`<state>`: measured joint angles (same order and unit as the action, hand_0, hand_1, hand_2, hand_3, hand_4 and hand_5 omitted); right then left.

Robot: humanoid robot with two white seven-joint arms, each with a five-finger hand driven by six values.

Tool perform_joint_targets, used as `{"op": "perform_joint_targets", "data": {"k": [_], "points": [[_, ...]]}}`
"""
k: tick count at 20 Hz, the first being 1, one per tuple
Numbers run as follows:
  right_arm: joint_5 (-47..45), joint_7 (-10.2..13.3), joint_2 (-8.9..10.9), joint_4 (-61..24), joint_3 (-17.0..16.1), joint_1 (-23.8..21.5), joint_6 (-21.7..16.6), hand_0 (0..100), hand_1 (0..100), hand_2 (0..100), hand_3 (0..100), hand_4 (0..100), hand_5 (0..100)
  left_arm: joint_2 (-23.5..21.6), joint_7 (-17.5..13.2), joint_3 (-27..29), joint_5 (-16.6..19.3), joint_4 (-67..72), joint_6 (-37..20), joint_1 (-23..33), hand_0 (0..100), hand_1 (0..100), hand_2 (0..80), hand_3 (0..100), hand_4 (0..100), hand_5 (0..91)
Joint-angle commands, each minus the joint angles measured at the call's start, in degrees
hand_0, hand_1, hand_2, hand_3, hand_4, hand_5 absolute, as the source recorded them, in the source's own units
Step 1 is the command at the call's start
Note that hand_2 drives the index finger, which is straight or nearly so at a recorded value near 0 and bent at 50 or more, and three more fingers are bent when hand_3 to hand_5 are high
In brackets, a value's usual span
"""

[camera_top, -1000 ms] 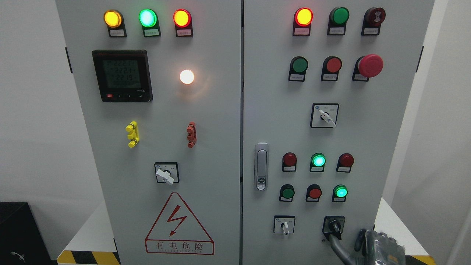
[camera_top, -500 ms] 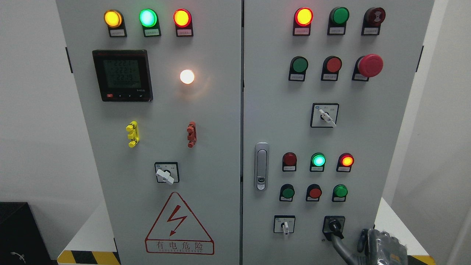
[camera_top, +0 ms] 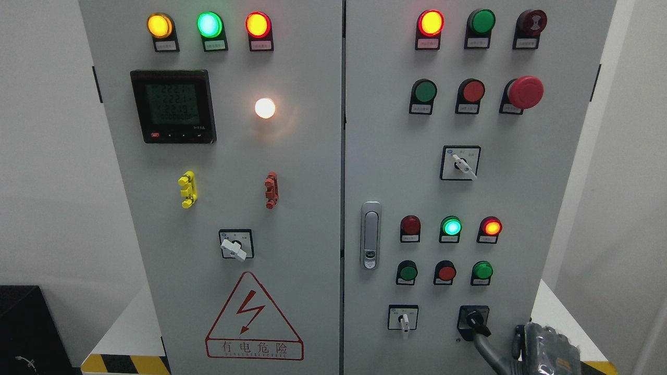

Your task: Flip black knob to close circuit

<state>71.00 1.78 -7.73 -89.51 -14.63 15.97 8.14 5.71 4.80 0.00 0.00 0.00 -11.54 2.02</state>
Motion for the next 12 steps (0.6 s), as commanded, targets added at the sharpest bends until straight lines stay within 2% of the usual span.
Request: {"op": "perform_joint_targets", "data": {"k": [1, 12], "points": [[-0.3, 0.2, 0.00, -0.7, -0.8, 0.2, -0.1, 0, 12, 76, 93, 76, 79, 0.0, 0.0, -1.2, 1.2, 1.2, -0.1, 0.0, 12, 56, 0.0, 0, 0, 0.0], [-1.3, 0.1, 0.00, -1.9, -0.8, 0.2, -0.1, 0, 12, 76, 93, 76, 79, 0.0, 0.0, -1.2, 1.2, 1.2, 0.0, 0.0, 12, 56, 0.0, 0, 0, 0.0]]}}
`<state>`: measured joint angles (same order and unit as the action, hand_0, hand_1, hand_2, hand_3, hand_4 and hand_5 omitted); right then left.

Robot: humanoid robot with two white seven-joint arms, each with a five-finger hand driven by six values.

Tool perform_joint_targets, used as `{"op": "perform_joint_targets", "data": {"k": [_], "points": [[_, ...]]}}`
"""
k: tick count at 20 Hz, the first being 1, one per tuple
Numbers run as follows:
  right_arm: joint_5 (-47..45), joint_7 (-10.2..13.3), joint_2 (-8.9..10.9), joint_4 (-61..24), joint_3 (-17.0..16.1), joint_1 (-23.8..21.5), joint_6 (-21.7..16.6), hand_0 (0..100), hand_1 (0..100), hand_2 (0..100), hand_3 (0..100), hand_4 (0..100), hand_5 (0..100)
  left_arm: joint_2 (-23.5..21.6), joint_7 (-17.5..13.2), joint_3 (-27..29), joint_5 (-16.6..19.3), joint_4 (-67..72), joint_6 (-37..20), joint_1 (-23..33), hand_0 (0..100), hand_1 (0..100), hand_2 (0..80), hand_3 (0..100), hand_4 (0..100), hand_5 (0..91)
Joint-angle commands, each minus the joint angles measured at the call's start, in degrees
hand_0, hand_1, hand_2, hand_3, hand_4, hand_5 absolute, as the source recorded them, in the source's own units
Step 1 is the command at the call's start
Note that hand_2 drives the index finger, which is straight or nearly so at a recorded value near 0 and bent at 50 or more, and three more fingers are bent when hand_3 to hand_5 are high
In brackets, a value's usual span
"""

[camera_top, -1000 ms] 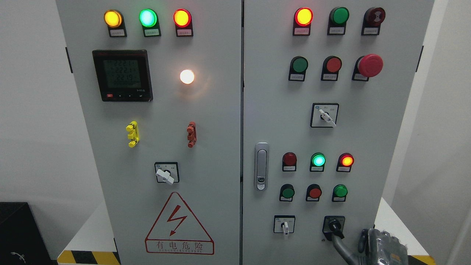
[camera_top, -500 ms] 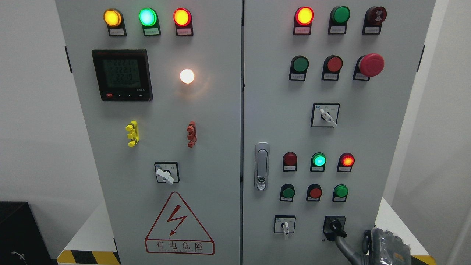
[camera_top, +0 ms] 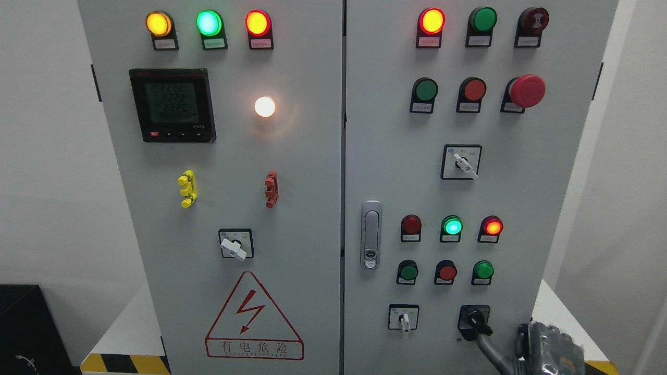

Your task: Flip black knob to close circuit

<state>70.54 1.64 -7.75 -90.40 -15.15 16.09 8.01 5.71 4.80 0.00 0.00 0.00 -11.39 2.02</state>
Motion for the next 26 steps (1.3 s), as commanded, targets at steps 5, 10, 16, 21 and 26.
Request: {"op": "perform_joint_targets", "data": {"k": [5, 10, 16, 21, 26], "points": [[-1.1, 0.2, 0.01, -1.4, -0.3, 0.1, 0.0, 0, 12, 76, 93, 76, 78, 0.0, 0.0, -1.2, 1.2, 1.2, -0.1, 0.0, 12, 56, 0.0, 0, 0, 0.0], [-1.1, 0.2, 0.01, -1.7, -0.3, 0.1, 0.0, 0, 12, 76, 93, 76, 78, 0.0, 0.0, -1.2, 1.2, 1.2, -0.2, 0.0, 12, 56, 0.0, 0, 0, 0.0], [-1.3, 0.2, -0.08, -1.8, -0.1, -0.3, -0.5, 0, 12, 76, 93, 76, 78, 0.0, 0.0, -1.2, 1.2, 1.2, -0.1, 0.0, 12, 56, 0.0, 0, 0, 0.0], [-3.0, 0.1, -0.08, -1.9, 2.1, -1.8, -0.9, 0, 12, 76, 93, 76, 78, 0.0, 0.0, -1.2, 1.2, 1.2, -0.2, 0.0, 12, 56, 0.0, 0, 0, 0.0], [-3.0, 0.1, 0.01, -1.9, 3.7, -2.9, -1.7, 0, 12, 76, 92, 76, 78, 0.0, 0.0, -1.2, 1.2, 1.2, -0.1, 0.0, 12, 56, 0.0, 0, 0, 0.0]]}}
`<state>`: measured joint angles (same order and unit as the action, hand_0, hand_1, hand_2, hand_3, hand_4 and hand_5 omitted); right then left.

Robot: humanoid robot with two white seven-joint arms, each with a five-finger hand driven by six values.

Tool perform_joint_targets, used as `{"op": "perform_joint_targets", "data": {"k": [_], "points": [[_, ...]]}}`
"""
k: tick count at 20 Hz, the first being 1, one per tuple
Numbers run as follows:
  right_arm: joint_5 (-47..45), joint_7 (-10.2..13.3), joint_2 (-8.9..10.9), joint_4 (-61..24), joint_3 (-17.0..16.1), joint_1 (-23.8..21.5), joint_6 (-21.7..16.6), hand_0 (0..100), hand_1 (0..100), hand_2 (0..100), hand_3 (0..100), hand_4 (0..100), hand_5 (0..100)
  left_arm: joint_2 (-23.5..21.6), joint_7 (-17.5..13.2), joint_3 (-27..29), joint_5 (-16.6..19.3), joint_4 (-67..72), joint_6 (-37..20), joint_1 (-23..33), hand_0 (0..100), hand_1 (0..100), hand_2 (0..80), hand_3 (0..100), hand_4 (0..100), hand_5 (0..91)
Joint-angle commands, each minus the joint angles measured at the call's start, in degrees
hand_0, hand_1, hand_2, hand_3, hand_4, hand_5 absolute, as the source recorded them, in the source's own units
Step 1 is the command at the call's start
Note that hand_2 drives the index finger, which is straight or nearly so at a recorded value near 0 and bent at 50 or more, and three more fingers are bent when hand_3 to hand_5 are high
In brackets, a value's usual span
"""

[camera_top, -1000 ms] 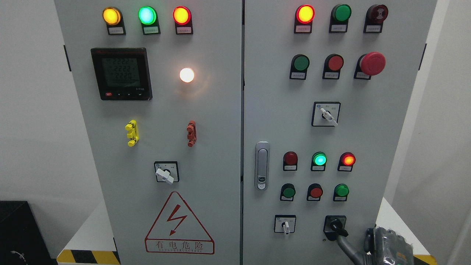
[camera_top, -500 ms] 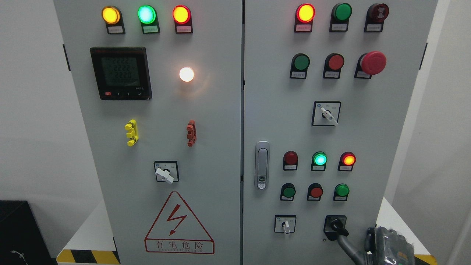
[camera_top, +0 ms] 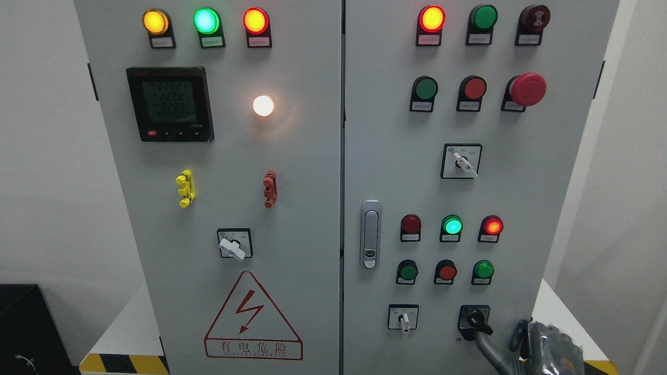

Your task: Flip black knob to close circuit

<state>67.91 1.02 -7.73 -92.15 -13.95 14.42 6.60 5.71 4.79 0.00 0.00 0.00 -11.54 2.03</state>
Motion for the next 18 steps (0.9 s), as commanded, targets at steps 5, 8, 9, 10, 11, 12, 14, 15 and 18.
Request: {"op": "perform_joint_targets", "data": {"k": [5, 8, 9, 10, 11, 12, 14, 15, 18], "points": [[-0.4, 0.7, 0.00, -0.1, 3.3, -1.8, -0.8, 0, 13, 76, 92, 75, 78, 0.0, 0.0, -1.2, 1.2, 1.2, -0.1, 0.0, 12, 56, 0.0, 0, 0, 0.0], [-0.5, 0.8, 0.00, -0.1, 3.4, -2.2, -2.1, 0, 13, 76, 92, 75, 78, 0.0, 0.0, -1.2, 1.2, 1.2, 0.0, 0.0, 12, 56, 0.0, 0, 0, 0.0], [-0.8, 0.9, 0.00, -0.1, 3.4, -2.5, -2.6, 0, 13, 76, 92, 75, 78, 0.0, 0.0, -1.2, 1.2, 1.2, 0.0, 0.0, 12, 56, 0.0, 0, 0, 0.0], [-1.8, 1.0, 0.00, -0.2, 3.5, -2.6, -3.1, 0, 13, 76, 92, 75, 78, 0.0, 0.0, -1.2, 1.2, 1.2, -0.1, 0.0, 12, 56, 0.0, 0, 0, 0.0], [-3.5, 1.3, 0.00, -0.2, 4.0, -3.3, -3.3, 0, 13, 75, 92, 75, 78, 0.0, 0.0, -1.2, 1.2, 1.2, -0.1, 0.0, 12, 56, 0.0, 0, 0, 0.0], [-5.1, 1.4, 0.00, -0.6, 4.7, -4.0, -3.4, 0, 13, 74, 91, 75, 77, 0.0, 0.0, -1.2, 1.2, 1.2, 0.0, 0.0, 12, 56, 0.0, 0, 0, 0.0], [-8.7, 1.5, 0.00, -1.5, 5.9, -5.4, -3.4, 0, 12, 71, 89, 73, 76, 0.0, 0.0, -1.2, 1.2, 1.2, 0.0, 0.0, 12, 56, 0.0, 0, 0, 0.0], [-10.4, 2.1, 0.00, -1.8, 6.2, -6.1, -3.4, 0, 12, 69, 88, 72, 75, 0.0, 0.0, -1.2, 1.2, 1.2, 0.0, 0.0, 12, 56, 0.0, 0, 0, 0.0], [-16.8, 3.2, 0.00, -3.3, 7.1, -8.6, -5.0, 0, 12, 64, 85, 71, 69, 0.0, 0.0, -1.2, 1.2, 1.2, -0.1, 0.0, 12, 56, 0.0, 0, 0, 0.0]]}}
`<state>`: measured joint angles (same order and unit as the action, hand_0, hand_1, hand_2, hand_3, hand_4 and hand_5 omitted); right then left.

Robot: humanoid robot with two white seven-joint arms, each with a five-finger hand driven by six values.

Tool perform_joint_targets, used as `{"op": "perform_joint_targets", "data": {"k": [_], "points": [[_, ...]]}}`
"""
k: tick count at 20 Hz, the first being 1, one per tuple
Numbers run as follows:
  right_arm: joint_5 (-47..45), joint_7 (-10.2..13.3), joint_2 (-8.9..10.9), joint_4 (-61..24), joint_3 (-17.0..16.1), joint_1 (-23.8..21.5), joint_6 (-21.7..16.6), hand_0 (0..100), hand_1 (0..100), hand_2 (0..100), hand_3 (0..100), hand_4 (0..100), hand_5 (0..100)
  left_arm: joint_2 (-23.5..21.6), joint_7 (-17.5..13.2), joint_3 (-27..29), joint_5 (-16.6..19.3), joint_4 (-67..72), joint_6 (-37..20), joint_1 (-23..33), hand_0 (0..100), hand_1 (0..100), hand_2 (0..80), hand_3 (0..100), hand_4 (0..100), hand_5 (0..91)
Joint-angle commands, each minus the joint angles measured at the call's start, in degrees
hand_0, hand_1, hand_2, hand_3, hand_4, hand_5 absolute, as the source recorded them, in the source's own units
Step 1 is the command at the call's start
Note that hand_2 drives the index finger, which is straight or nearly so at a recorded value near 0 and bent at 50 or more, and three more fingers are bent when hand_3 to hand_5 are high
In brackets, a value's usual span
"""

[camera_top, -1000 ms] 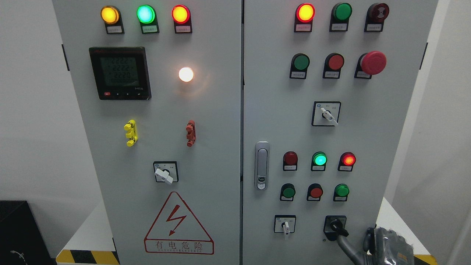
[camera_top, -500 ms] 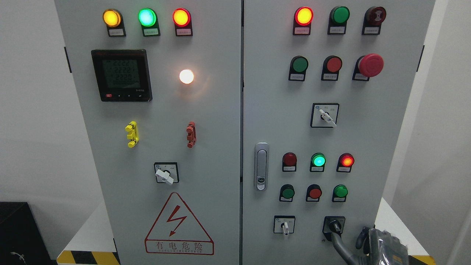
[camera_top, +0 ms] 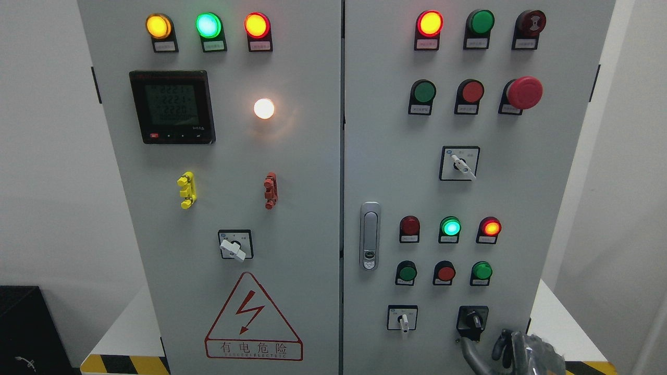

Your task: Flip black knob to close circuit

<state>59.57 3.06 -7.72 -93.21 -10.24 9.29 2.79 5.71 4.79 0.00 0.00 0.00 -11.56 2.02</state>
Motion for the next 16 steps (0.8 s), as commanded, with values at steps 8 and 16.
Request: {"op": "perform_joint_targets", "data": {"k": [8, 16], "points": [[-42.5, 0.5, 0.16, -5.8, 5.8, -12.9, -9.8, 0, 12, 41, 71, 61, 51, 0.0, 0.0, -1.2, 1.2, 1.2, 0.0, 0.0, 12, 56, 0.0, 0, 0, 0.0], [-63.4, -10.2, 0.34, -8.0, 6.0, -20.2, -15.4, 0, 10, 8, 18, 8, 0, 0.0, 0.0, -1.2, 1.2, 1.2, 0.1, 0.0, 12, 56, 0.0, 0, 0, 0.0]]}}
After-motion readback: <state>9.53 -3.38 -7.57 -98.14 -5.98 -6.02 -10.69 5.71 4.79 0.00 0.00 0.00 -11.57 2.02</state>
